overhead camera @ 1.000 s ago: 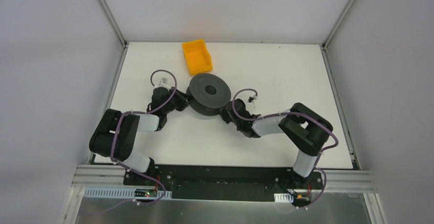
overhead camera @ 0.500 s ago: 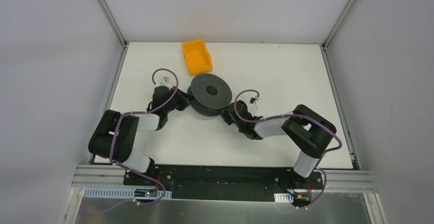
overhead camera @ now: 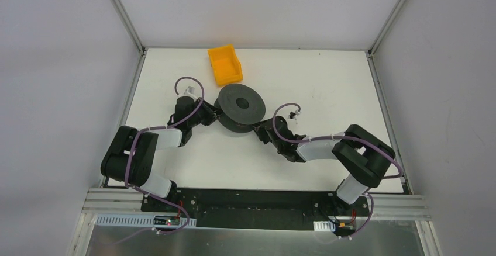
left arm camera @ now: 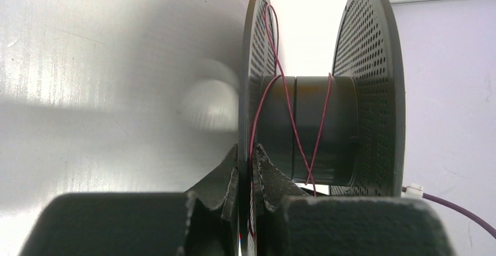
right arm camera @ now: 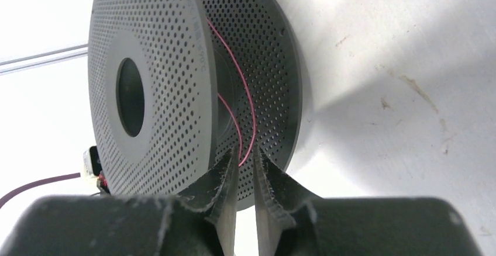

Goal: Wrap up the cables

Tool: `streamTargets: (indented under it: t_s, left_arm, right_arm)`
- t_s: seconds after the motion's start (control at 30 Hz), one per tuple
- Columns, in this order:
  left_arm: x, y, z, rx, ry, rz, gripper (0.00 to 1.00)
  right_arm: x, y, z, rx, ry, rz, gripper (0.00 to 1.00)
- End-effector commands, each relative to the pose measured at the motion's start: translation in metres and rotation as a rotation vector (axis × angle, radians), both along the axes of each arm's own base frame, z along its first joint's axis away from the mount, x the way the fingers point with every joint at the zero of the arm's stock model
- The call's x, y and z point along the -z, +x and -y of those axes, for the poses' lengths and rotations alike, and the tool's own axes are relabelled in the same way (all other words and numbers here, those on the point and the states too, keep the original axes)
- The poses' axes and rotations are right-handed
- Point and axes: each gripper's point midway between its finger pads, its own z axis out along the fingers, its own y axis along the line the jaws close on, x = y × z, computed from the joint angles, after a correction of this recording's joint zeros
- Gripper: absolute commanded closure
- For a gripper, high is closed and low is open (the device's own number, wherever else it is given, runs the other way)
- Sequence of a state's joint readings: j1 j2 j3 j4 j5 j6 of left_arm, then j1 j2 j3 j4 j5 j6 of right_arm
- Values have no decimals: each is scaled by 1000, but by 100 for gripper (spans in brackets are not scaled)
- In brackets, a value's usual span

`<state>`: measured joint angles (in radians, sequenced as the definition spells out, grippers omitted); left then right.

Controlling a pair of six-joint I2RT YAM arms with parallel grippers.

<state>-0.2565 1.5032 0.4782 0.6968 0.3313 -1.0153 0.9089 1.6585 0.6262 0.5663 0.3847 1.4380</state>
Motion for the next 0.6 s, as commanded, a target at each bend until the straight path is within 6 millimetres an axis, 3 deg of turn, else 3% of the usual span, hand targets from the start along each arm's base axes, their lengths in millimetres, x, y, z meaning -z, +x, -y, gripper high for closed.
streamTargets:
  t_s: [0.0, 0.33, 0.57]
  left_arm:
    - [21, -15, -4, 65, 125, -65, 95]
    - [21, -14, -13, 67, 161, -92, 88]
    - [19, -15, -20, 69, 221, -103, 81]
  right_arm:
    - [-33, -3, -4, -8, 71, 49, 82]
    - [-56, -38, -1, -98, 97, 102, 82]
    - [-83, -50, 18, -101, 49, 186, 82]
